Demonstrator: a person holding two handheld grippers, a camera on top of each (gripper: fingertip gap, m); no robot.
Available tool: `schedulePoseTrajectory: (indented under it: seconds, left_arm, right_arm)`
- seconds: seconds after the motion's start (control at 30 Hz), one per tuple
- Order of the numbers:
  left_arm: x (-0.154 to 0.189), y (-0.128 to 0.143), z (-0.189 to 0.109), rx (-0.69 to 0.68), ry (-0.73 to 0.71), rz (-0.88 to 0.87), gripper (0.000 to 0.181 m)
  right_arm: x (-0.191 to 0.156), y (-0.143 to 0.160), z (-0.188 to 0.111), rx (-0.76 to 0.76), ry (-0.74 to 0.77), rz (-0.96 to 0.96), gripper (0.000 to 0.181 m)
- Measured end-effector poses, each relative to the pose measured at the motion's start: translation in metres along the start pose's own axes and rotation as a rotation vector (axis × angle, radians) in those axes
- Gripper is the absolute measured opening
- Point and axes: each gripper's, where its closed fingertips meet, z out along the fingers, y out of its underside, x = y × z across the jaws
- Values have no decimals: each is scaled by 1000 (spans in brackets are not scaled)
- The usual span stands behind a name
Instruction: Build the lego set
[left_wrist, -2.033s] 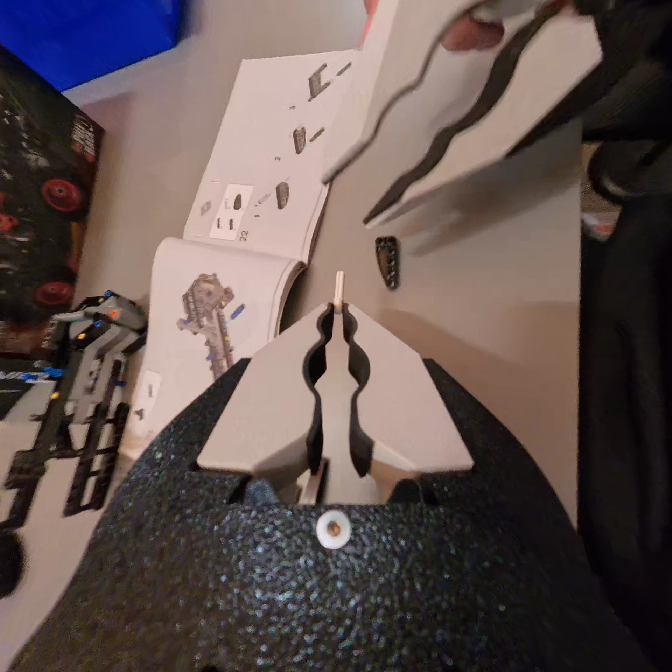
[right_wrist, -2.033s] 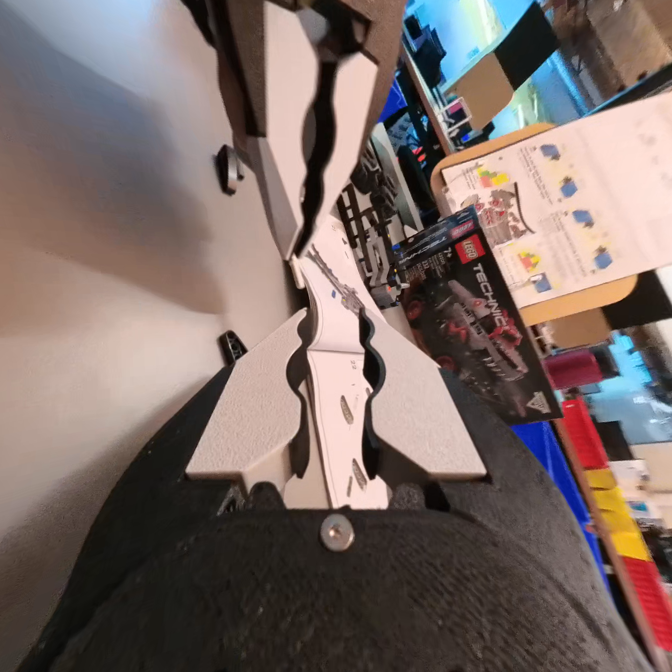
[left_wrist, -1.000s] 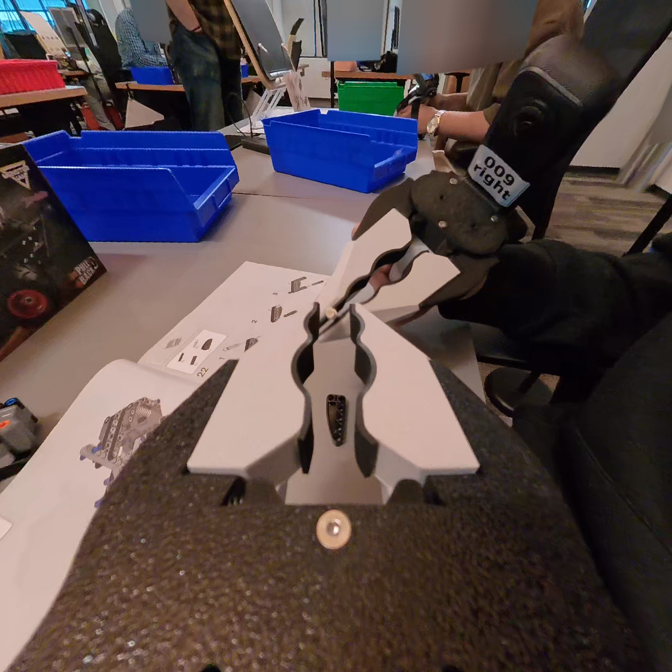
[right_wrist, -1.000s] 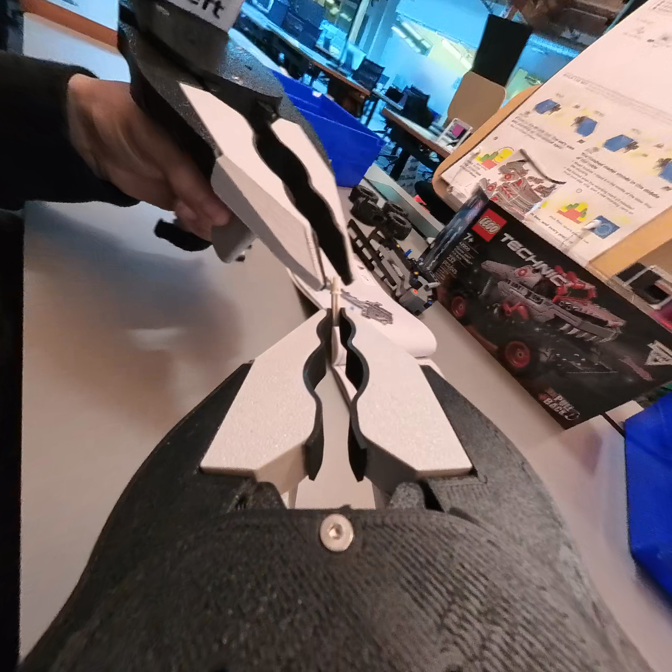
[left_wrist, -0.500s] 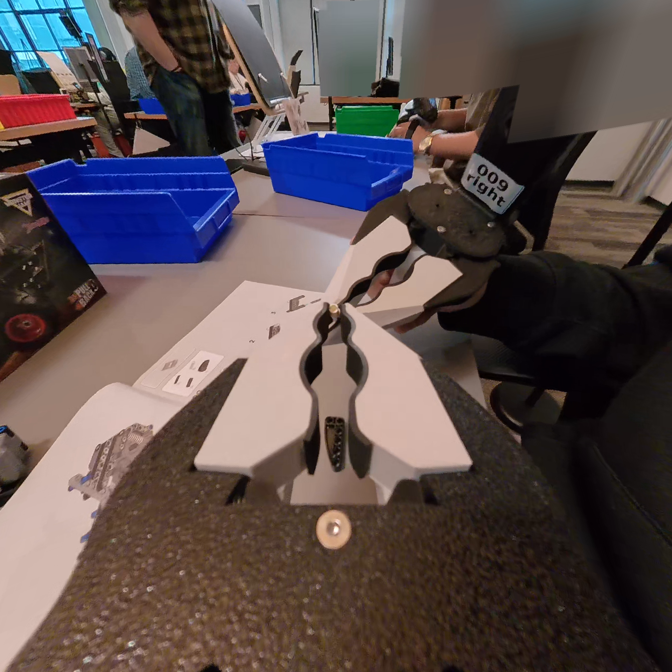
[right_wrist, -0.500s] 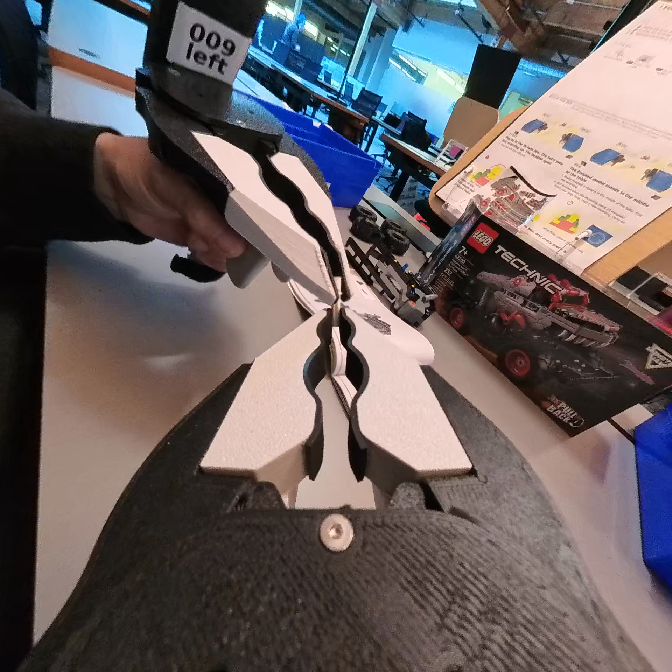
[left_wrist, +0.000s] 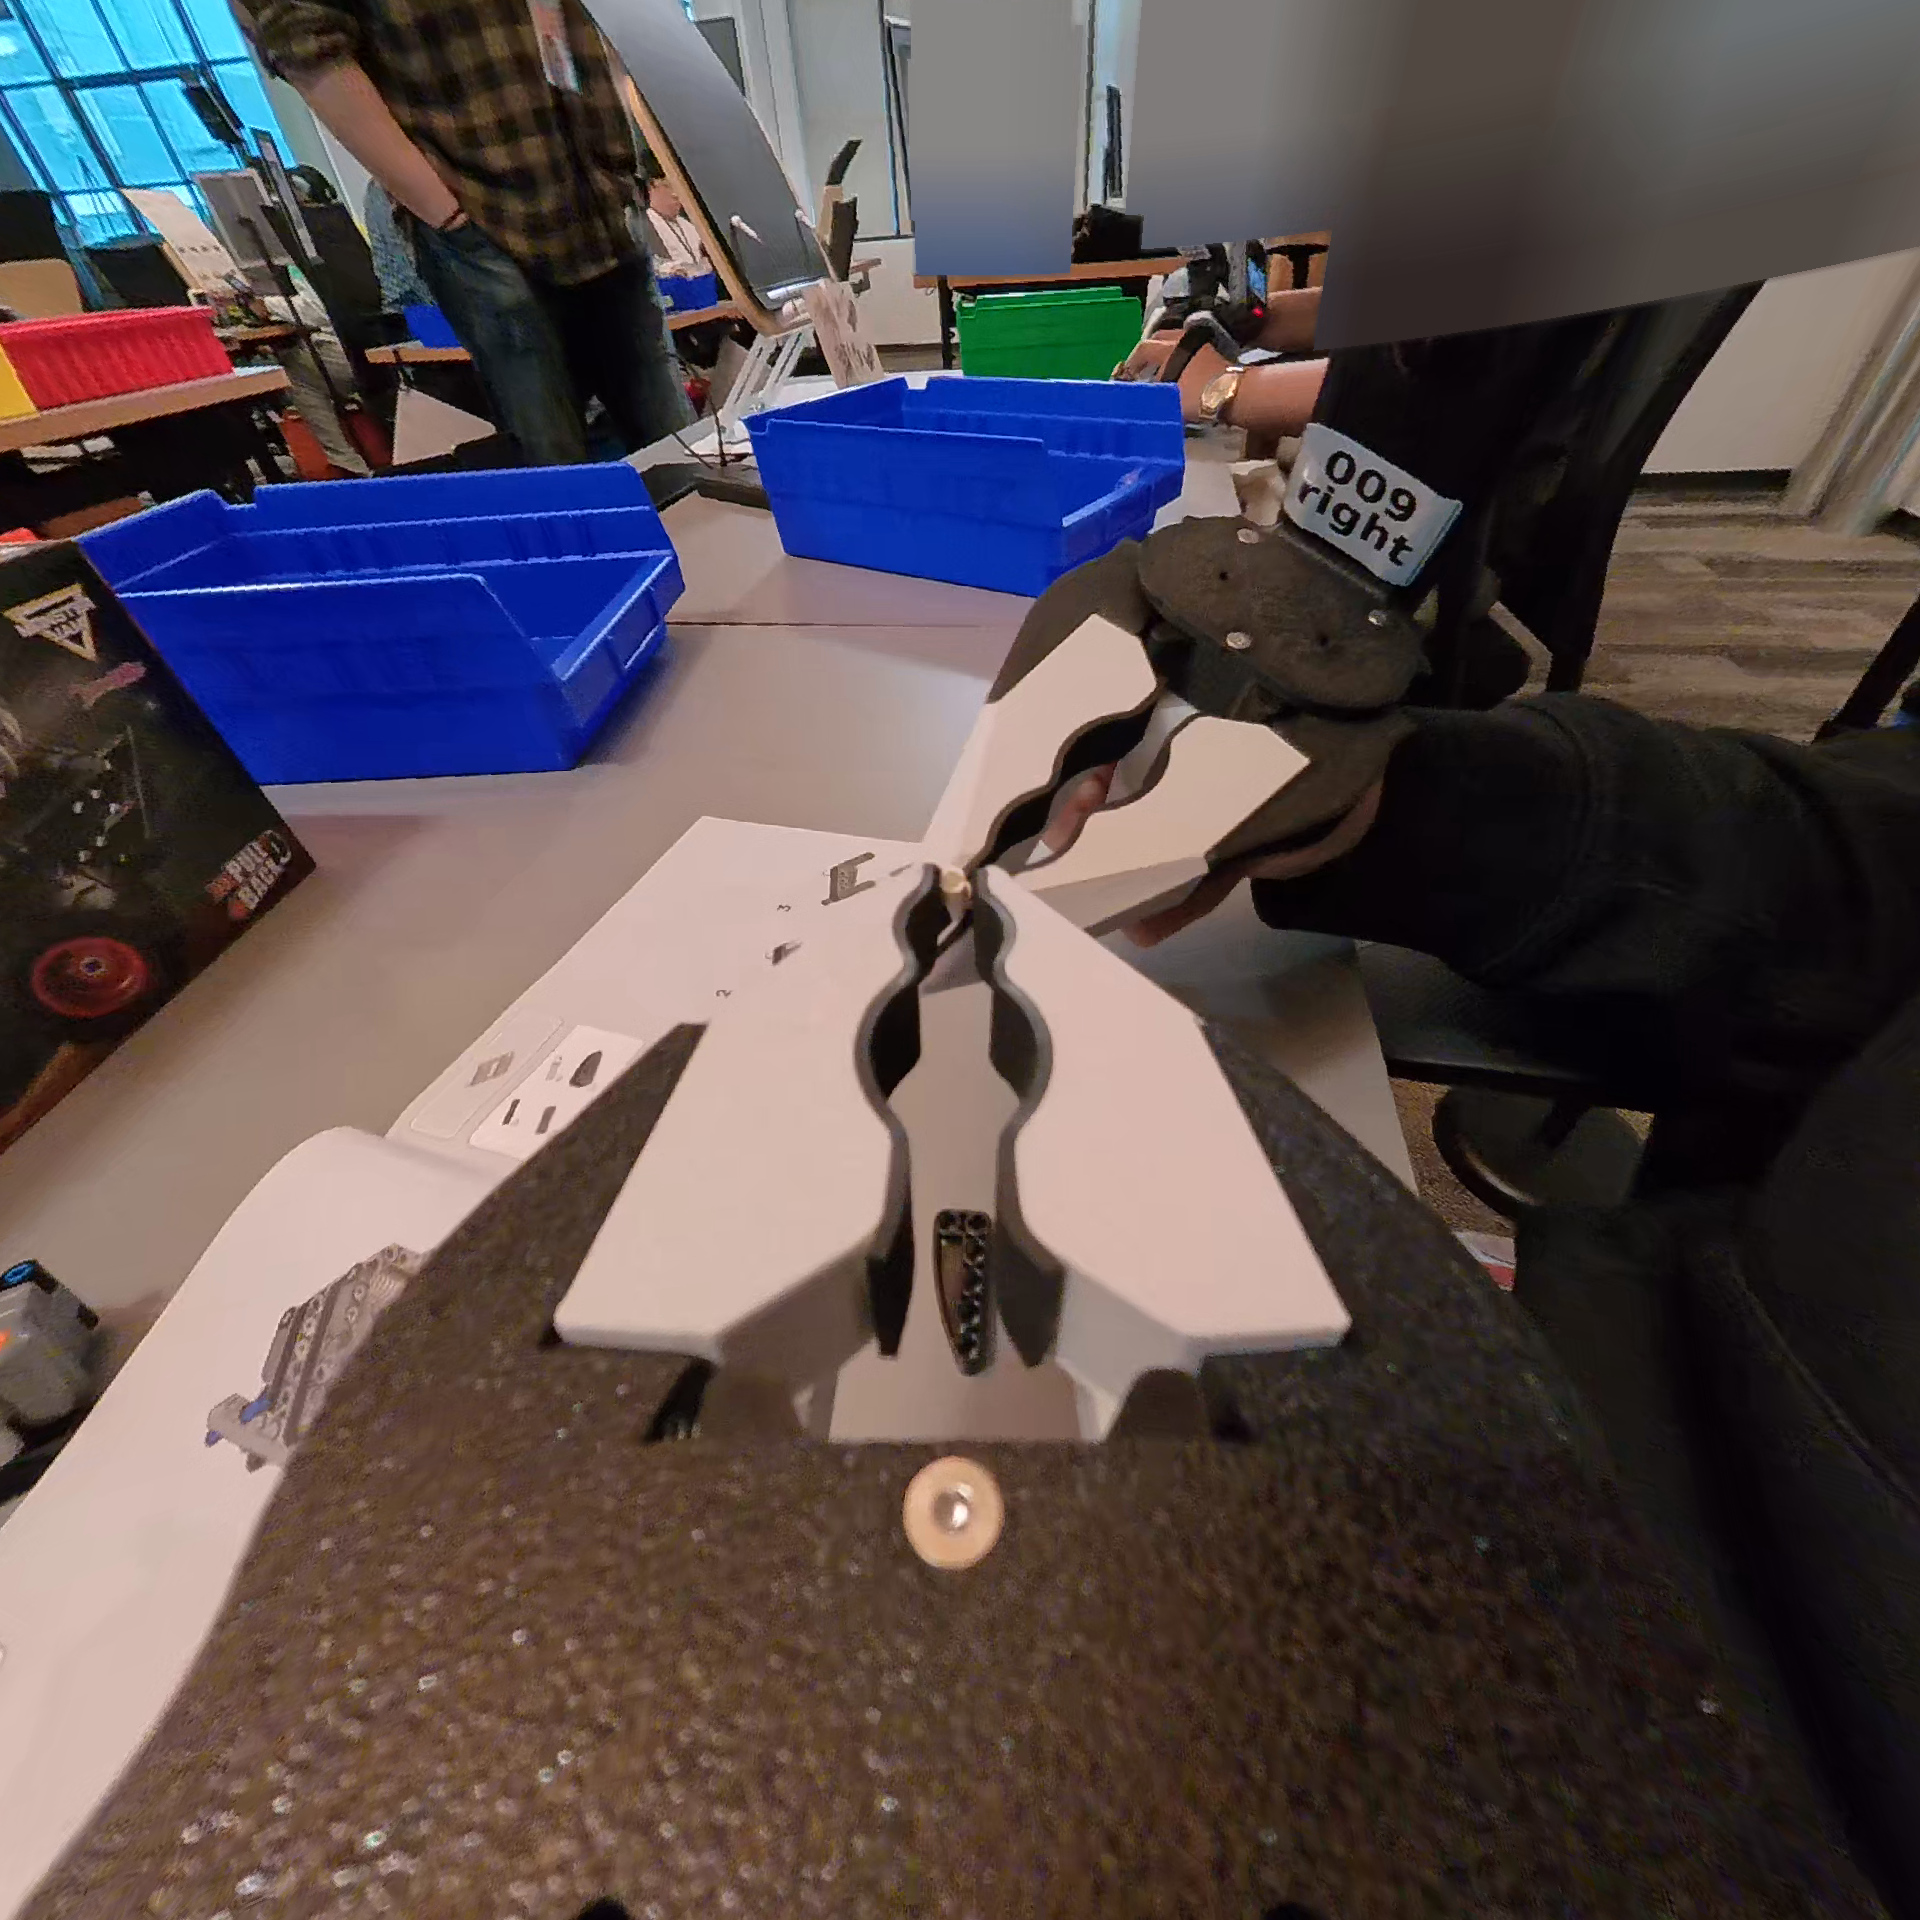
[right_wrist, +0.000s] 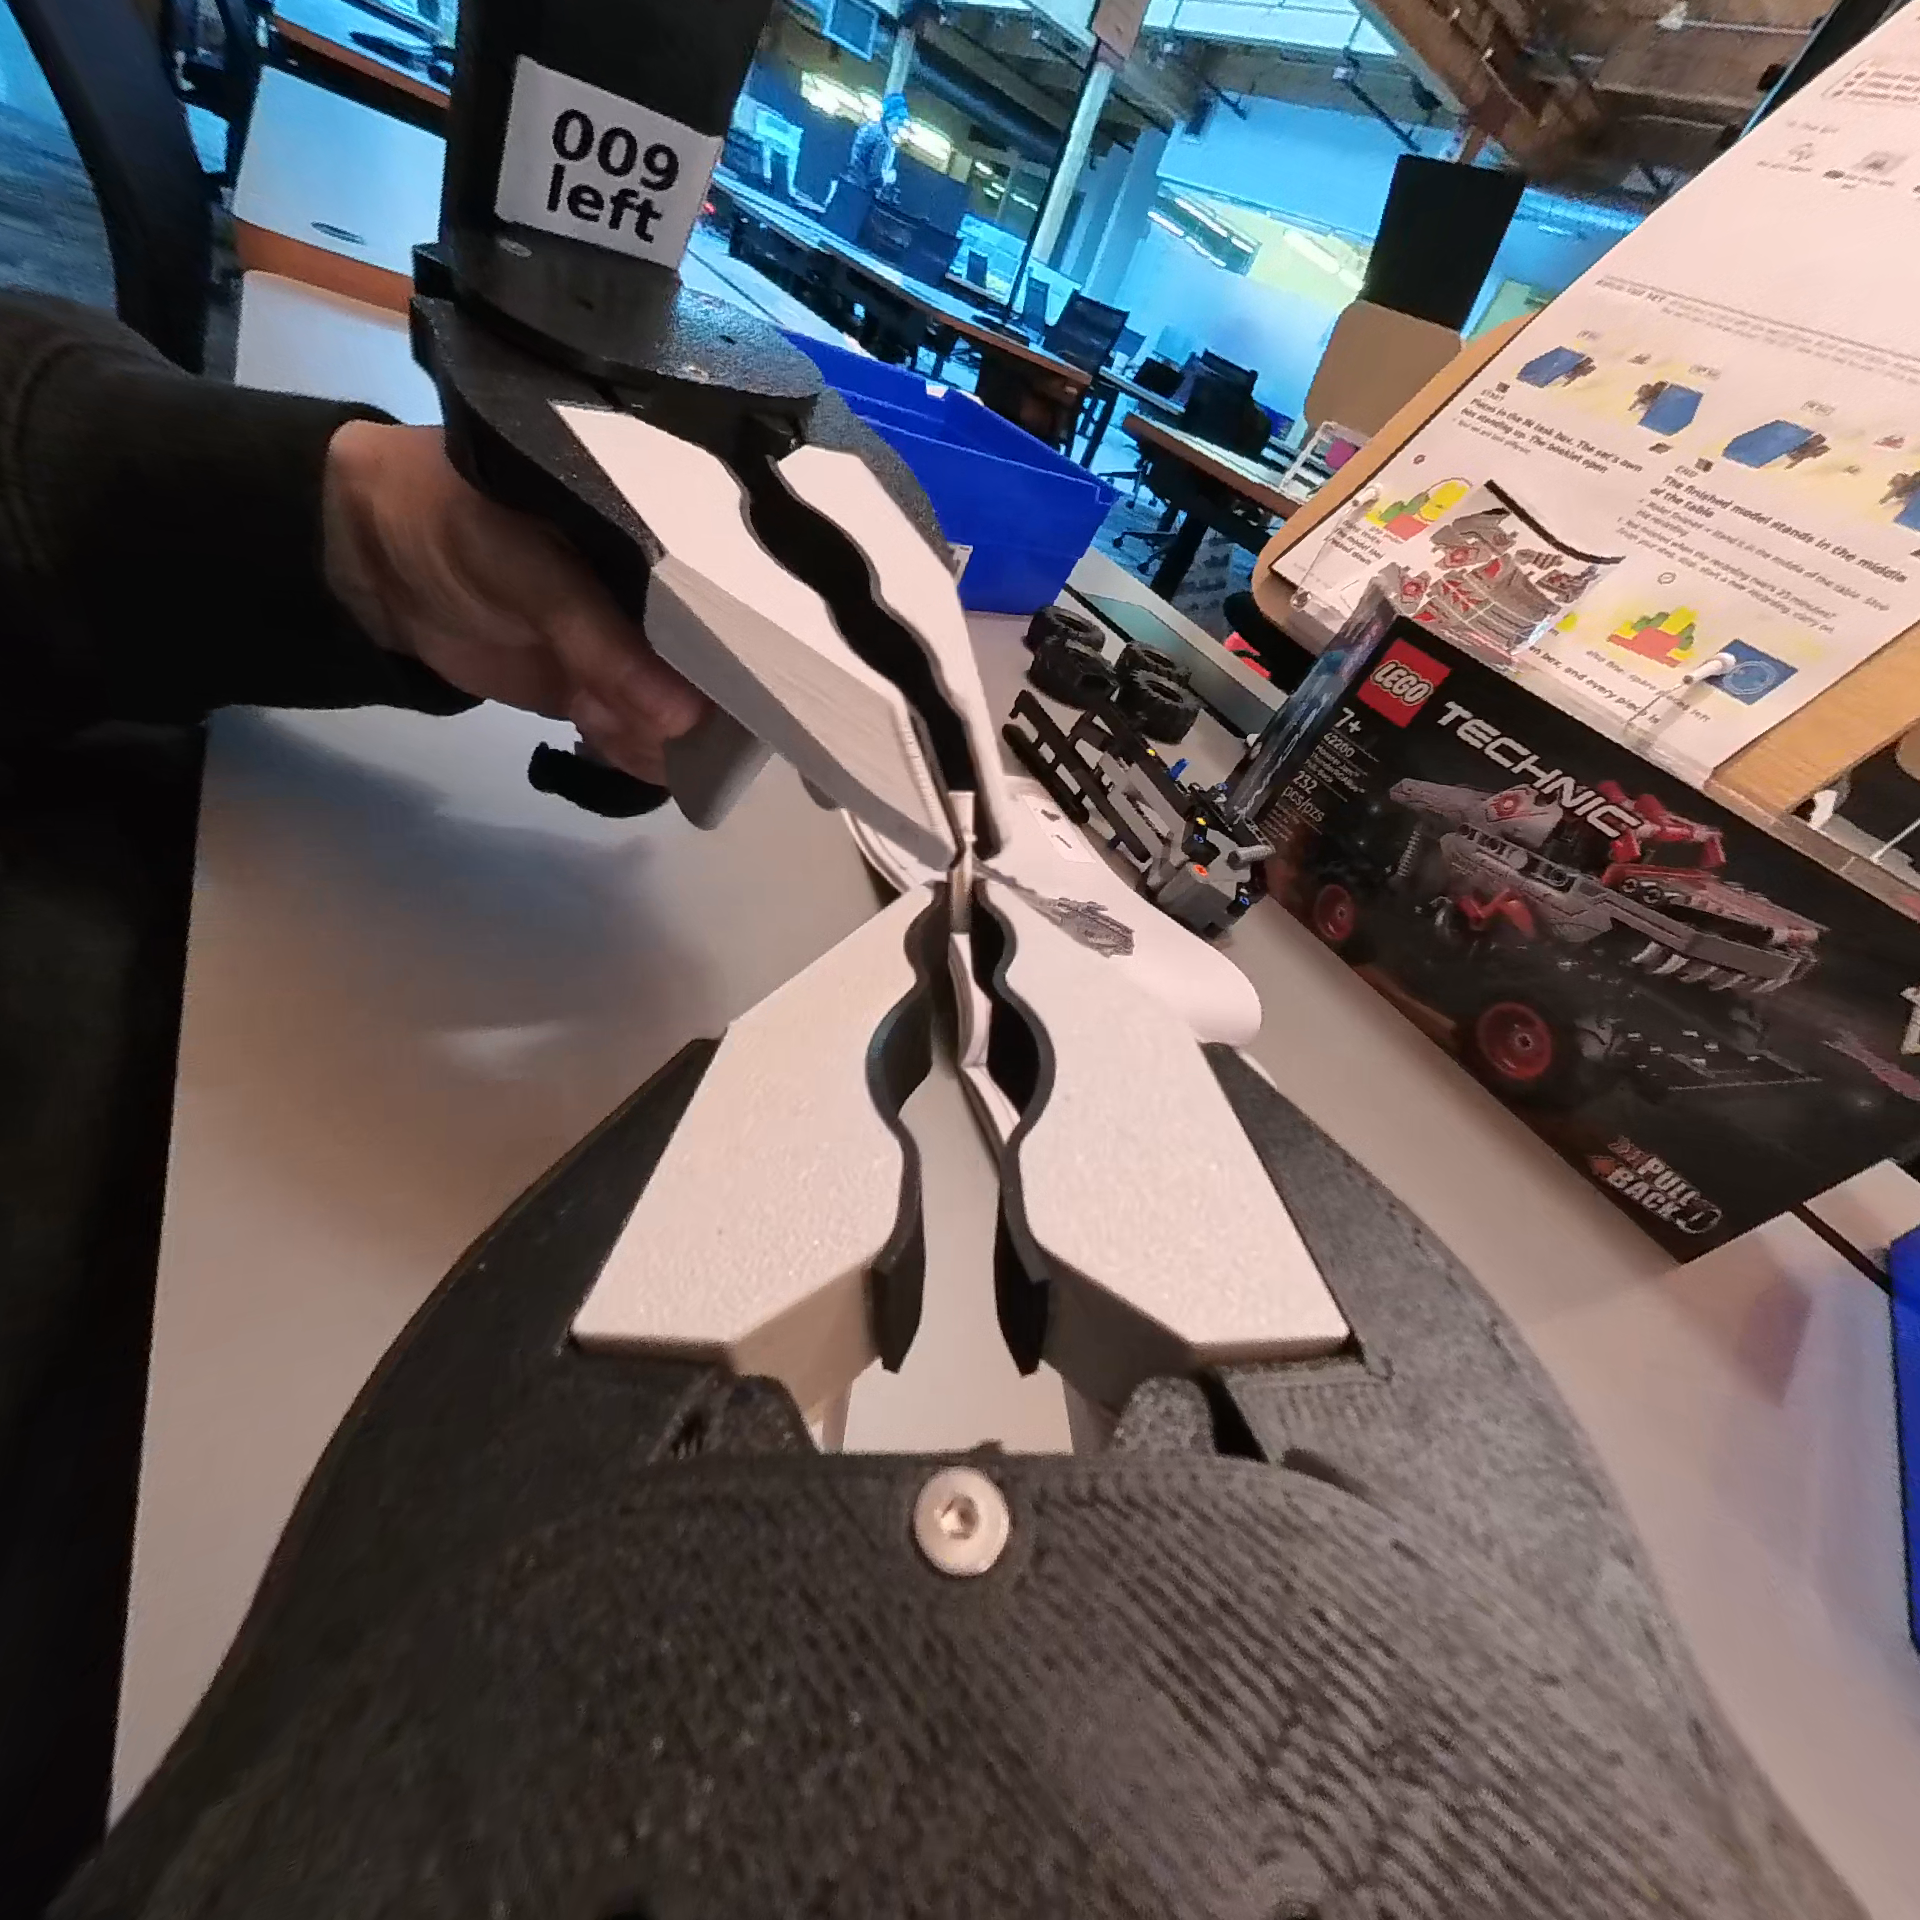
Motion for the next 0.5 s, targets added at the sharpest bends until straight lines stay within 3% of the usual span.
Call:
schedulePoseTrajectory:
  seconds: [0.03, 0.2, 0.33, 0.4, 0.5]
  left_arm:
    - [0, 2, 1, -6, -3, 3, 3]
    - [1, 21, 5, -111, 5, -1, 3]
    - [4, 40, 1, -224, 50, 6, 3]
    - [5, 54, -1, -282, 86, 39, 2]
    - [3, 73, 0, -359, 120, 64, 2]
  right_arm:
    - [0, 2, 0, -5, 1, -4, 0]
    - [-7, 21, -1, -90, -45, -56, 11]
    - [-15, 38, -15, -165, -155, 59, 22]
    - [-16, 44, -14, -209, -185, 113, 41]
    - [-20, 61, -7, -350, -244, 82, 48]
